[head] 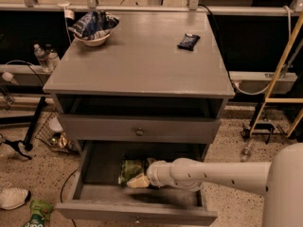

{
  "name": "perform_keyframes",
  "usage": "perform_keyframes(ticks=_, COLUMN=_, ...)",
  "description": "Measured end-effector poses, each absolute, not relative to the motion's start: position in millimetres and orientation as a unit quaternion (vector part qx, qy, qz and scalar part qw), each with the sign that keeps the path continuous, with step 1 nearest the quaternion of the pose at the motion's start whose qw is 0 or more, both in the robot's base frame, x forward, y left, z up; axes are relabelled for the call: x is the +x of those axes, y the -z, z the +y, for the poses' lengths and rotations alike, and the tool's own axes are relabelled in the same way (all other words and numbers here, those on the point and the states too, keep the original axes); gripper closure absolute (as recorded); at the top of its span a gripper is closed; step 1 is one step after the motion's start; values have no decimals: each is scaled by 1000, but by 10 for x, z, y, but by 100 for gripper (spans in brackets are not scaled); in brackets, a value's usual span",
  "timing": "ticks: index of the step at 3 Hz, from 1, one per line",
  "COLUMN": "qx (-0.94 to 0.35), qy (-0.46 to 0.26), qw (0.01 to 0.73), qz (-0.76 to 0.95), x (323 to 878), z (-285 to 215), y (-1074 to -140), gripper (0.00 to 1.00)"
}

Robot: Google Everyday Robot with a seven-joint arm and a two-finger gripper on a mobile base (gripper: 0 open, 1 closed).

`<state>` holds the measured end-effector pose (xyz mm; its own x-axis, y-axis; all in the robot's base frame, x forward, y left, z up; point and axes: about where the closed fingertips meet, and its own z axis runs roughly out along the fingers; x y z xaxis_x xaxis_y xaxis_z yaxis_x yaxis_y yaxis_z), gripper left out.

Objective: Pick green jalapeno chip bag from middle drawer and place on counter

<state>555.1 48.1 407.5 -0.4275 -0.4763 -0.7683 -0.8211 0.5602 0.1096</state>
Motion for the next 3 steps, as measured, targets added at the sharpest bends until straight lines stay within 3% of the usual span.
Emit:
perform_keyframes(ticks=2, qx=-393, qy=-248, qw=363, qz=808, x=5663, z=536, y=-3958, gripper=65)
perform_keyframes(ticks=3, qx=-397, qy=-231, qw=389, qz=799, x=5577, z=296, y=-4333, gripper=95)
